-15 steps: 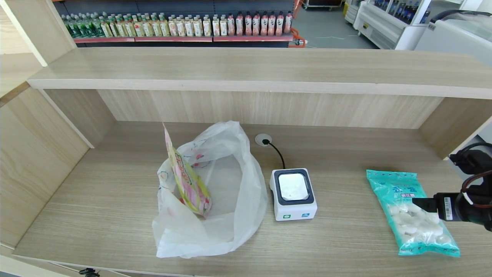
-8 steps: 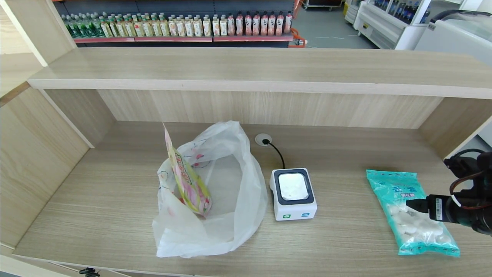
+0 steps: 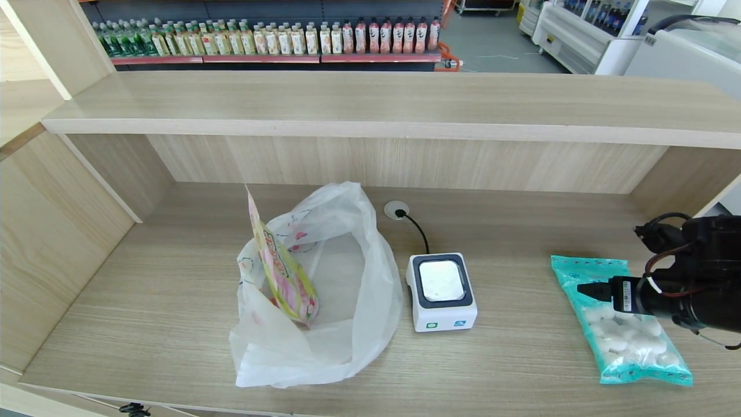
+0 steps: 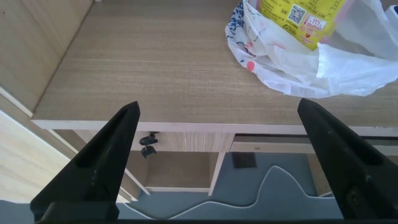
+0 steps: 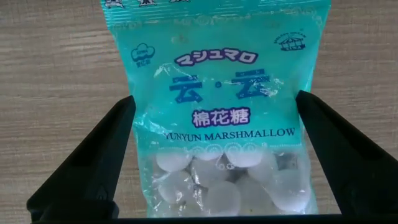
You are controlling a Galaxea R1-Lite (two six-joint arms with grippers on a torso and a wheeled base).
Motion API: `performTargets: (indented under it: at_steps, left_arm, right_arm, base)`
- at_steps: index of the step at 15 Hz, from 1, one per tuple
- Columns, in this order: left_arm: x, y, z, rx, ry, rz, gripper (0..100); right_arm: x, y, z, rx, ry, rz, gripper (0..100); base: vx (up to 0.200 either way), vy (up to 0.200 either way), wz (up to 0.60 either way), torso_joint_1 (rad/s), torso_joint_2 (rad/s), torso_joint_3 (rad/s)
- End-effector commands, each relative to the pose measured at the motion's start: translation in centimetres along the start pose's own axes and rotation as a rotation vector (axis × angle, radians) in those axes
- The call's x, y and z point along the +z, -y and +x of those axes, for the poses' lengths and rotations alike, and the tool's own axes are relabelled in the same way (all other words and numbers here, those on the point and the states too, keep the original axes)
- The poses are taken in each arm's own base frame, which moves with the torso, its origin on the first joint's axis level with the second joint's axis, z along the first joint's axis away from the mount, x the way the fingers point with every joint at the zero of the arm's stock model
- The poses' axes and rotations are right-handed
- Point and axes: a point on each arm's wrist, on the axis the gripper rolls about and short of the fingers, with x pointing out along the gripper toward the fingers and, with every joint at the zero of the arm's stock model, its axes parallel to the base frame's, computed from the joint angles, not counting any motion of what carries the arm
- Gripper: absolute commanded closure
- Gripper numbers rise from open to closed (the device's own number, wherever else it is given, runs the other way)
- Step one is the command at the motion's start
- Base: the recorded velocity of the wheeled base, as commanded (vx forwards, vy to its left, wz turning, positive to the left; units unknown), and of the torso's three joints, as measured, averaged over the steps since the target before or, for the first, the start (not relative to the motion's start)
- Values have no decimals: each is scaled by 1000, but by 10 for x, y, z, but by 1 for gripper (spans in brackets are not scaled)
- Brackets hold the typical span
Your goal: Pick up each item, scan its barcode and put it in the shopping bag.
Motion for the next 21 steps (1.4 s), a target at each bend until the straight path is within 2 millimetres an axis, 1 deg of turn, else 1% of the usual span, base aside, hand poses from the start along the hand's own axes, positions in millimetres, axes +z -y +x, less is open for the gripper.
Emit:
performTargets:
  at_steps: [1, 2, 6, 11, 12, 14, 19, 21]
  left_arm:
    - [0, 0, 0, 0, 0, 0, 0]
    - [0, 0, 0, 0, 0, 0, 0]
    - [0, 0, 0, 0, 0, 0, 0]
    - [0, 0, 0, 0, 0, 0, 0]
    - [0, 0, 0, 0, 0, 0, 0]
    - [0, 0, 0, 0, 0, 0, 0]
    - [0, 0, 0, 0, 0, 0, 0]
    - [0, 0, 0, 0, 0, 0, 0]
  right_arm:
    - [-2, -3, 14, 13, -34, -10, 0]
    - [-4, -5, 19, 20, -48, -21, 0]
    - [-12, -6, 29, 22, -100, -68, 0]
    - [-19, -3, 31, 10, -127, -114, 0]
    - [-21, 1, 31, 1, -135, -129, 100]
    - [-24, 3, 30, 1, -146, -165, 100]
    - [-29, 3, 28, -18, -184, -162, 100]
    - [-23, 3, 25, -19, -154, -165, 100]
  base:
    - [0, 0, 0, 0, 0, 0]
    - [0, 0, 0, 0, 0, 0]
    - [0, 0, 0, 0, 0, 0]
    - [0, 0, 0, 0, 0, 0]
    - [0, 0, 0, 0, 0, 0]
    - [0, 0, 0, 0, 0, 0]
    - [0, 0, 0, 0, 0, 0]
    - [0, 0, 0, 0, 0, 0]
